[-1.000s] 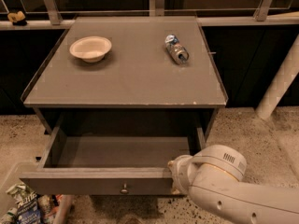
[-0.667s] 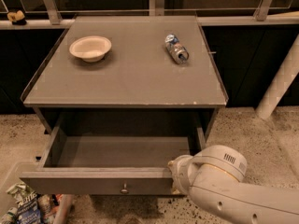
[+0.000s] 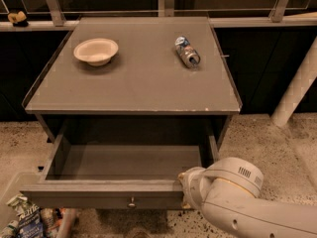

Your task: Open top drawer

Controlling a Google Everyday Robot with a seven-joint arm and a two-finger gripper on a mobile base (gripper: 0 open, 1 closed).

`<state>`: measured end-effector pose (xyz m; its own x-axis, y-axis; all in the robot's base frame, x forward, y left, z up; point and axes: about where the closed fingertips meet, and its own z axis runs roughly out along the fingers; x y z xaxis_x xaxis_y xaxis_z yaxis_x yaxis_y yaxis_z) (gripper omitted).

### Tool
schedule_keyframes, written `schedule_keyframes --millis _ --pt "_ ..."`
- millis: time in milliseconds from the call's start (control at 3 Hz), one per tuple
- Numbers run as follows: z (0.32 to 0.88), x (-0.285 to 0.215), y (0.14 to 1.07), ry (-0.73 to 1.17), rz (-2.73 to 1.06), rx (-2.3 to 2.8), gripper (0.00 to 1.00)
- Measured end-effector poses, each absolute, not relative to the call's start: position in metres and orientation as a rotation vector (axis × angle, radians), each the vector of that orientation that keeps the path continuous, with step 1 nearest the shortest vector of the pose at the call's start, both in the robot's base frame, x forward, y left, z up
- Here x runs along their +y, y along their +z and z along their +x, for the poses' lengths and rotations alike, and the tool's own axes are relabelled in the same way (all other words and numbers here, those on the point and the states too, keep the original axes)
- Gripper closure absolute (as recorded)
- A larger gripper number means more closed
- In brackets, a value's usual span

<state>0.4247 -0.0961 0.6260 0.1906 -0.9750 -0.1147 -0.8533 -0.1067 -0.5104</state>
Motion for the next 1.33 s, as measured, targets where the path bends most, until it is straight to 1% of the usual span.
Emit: schedule_keyframes --millis 1333 --pt "0.4126 -0.0948 0.6258 -0.351 -2.002 1.699 1.00"
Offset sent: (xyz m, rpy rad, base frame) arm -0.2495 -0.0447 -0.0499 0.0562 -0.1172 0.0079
